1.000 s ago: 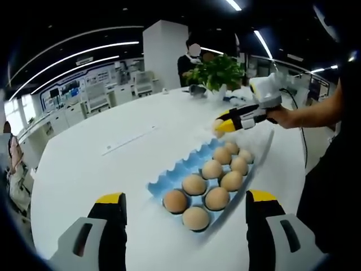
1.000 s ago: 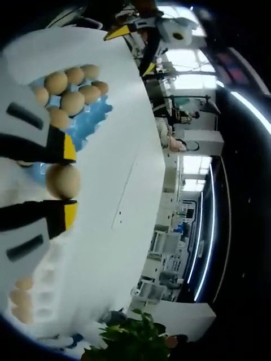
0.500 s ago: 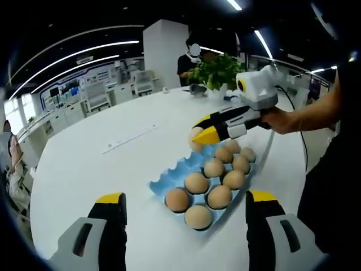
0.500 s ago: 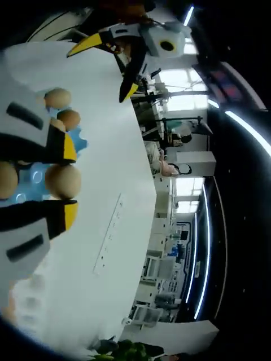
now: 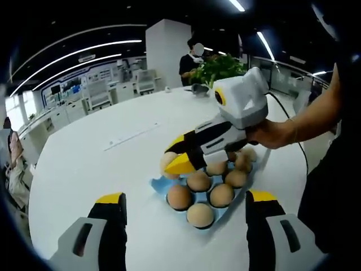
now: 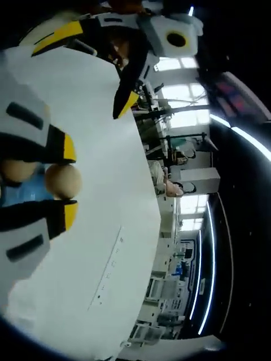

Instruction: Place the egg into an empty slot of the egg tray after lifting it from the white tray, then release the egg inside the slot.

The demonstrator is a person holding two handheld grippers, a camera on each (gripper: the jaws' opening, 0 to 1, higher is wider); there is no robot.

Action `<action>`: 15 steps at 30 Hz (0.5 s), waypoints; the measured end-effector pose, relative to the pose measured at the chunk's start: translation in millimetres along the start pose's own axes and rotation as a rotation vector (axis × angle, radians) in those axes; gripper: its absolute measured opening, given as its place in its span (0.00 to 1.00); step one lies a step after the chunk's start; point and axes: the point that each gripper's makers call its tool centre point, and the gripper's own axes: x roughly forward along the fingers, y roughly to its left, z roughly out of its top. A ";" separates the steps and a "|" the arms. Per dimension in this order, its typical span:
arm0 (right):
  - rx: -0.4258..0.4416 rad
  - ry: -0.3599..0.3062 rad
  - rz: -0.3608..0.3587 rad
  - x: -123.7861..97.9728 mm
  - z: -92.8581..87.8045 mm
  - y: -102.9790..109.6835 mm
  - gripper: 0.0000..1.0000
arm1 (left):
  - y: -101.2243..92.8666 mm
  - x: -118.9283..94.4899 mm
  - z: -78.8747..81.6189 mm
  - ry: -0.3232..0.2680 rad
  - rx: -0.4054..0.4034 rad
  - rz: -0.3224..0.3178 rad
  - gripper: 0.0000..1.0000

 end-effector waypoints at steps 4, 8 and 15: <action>0.004 0.026 0.020 10.2 -5.8 3.2 0.24 | 1.2 1.7 -0.9 0.003 0.000 -0.003 0.88; -0.028 0.064 0.024 19.3 -15.4 5.5 0.24 | 2.1 2.4 1.3 -0.002 0.002 -0.005 0.88; 0.064 0.114 0.026 25.0 -21.6 2.9 0.25 | 1.1 4.3 1.0 -0.002 -0.002 -0.011 0.88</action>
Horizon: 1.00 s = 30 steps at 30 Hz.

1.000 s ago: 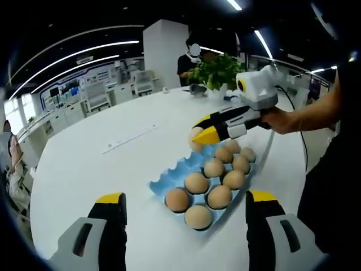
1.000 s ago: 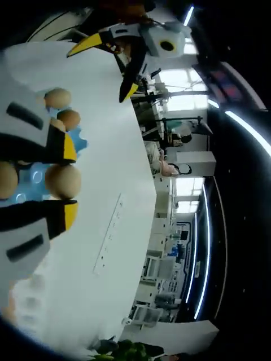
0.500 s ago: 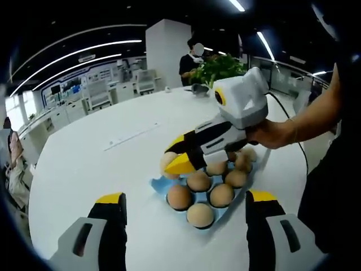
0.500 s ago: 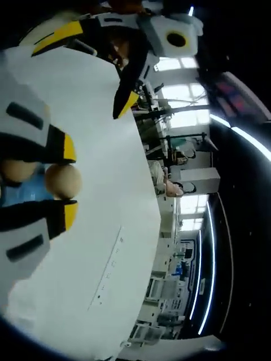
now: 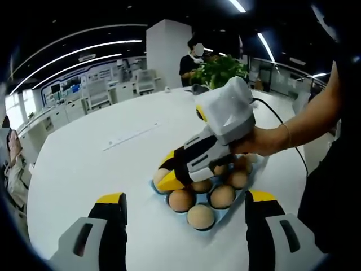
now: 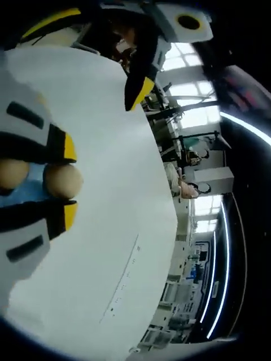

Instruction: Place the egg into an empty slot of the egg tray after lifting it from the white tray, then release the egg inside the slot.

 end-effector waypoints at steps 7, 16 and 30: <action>-0.013 0.011 0.012 -1.0 -1.7 2.7 0.25 | -1.9 0.9 2.7 -0.007 0.004 -0.006 0.88; -0.013 0.010 0.019 -11.1 -5.5 2.3 0.28 | -5.8 -2.8 3.1 -0.004 0.010 0.003 0.87; 0.029 -0.071 -0.078 -73.5 -3.3 -34.7 0.27 | -11.9 -3.2 6.1 -0.004 0.022 0.004 0.88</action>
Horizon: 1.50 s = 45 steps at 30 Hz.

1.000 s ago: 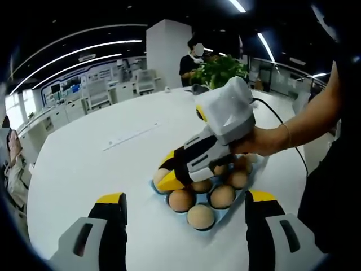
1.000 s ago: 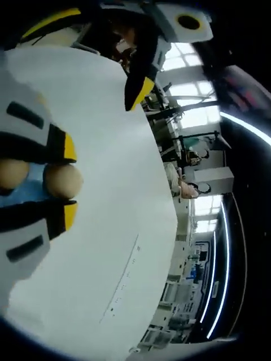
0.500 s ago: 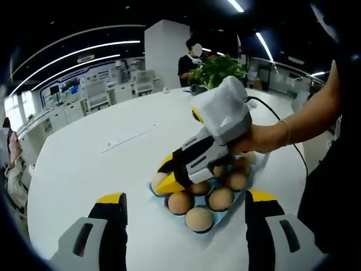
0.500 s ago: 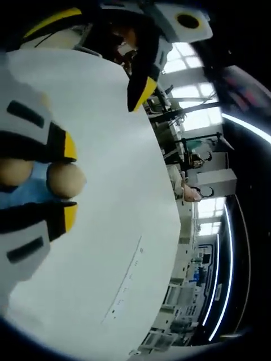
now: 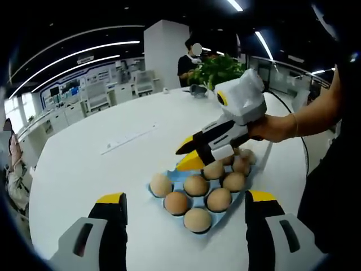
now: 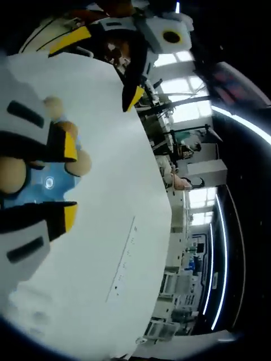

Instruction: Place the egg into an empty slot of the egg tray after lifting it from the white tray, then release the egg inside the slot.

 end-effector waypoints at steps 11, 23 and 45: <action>0.053 -0.092 -0.384 -98.0 -20.4 -104.1 0.26 | -0.1 4.2 4.0 -0.007 0.001 -0.005 0.88; 0.184 -0.057 -0.631 -160.9 -70.0 -180.1 0.27 | 2.7 6.9 3.9 -0.003 0.004 -0.009 0.88; 0.119 -0.133 -0.478 -138.6 -22.1 -143.5 0.24 | 8.3 5.8 -3.9 0.020 0.000 0.005 0.87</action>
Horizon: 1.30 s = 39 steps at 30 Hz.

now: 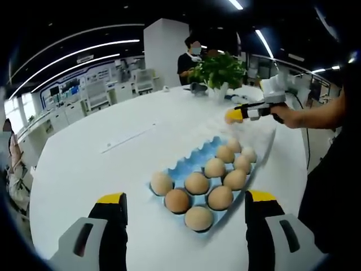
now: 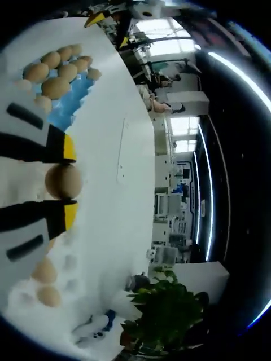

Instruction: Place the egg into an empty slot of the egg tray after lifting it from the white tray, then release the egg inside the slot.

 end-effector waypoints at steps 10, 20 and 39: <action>0.007 0.002 0.185 21.0 7.0 73.1 0.25 | -1.0 -0.6 -0.9 0.002 0.005 -0.002 0.87; -0.048 0.018 0.365 45.9 13.1 148.3 0.25 | -2.4 0.4 0.4 -0.001 0.006 -0.013 0.86; -0.134 0.093 0.507 71.5 -11.6 211.1 0.25 | 2.5 -0.1 -2.4 0.003 -0.013 -0.008 0.87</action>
